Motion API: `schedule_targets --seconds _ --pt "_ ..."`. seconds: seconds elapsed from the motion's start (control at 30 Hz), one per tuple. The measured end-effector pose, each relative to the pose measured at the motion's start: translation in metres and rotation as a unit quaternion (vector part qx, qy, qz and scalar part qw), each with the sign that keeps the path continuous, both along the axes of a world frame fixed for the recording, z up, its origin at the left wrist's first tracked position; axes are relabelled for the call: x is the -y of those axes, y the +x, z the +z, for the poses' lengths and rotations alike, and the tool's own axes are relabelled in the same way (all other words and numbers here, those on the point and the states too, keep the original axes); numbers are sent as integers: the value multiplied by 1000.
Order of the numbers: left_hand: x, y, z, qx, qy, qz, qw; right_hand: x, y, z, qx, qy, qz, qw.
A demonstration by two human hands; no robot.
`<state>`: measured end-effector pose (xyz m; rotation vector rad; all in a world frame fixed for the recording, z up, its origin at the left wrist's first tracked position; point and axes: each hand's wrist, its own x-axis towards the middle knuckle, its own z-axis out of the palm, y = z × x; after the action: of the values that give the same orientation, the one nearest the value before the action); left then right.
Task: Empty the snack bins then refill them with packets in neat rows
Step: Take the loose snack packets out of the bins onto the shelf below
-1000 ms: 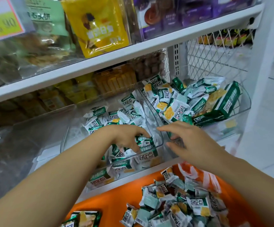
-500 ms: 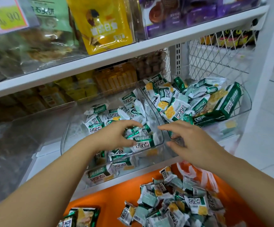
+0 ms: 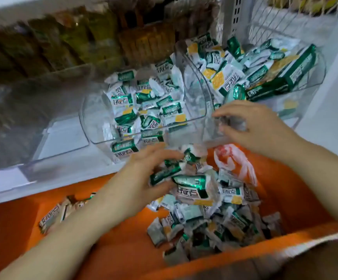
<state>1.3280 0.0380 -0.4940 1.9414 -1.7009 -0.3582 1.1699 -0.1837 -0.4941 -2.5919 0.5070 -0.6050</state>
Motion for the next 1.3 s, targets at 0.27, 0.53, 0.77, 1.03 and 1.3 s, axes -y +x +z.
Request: schedule_targets --seconds 0.27,0.53,0.77,1.03,1.3 --pt "47 -25 -162 -34 284 -12 958 -3 1 -13 7 -1 -6 1000" --pt "52 -26 -107 47 148 -69 985 5 5 -22 41 -40 -9 998" --pt "11 37 12 138 -137 22 981 -18 21 -1 148 -14 -12 989" --pt "-44 123 5 168 -85 245 951 -57 105 34 -9 56 62 996" --pt "-48 129 -10 102 -102 225 964 -44 193 46 -340 107 141 923"
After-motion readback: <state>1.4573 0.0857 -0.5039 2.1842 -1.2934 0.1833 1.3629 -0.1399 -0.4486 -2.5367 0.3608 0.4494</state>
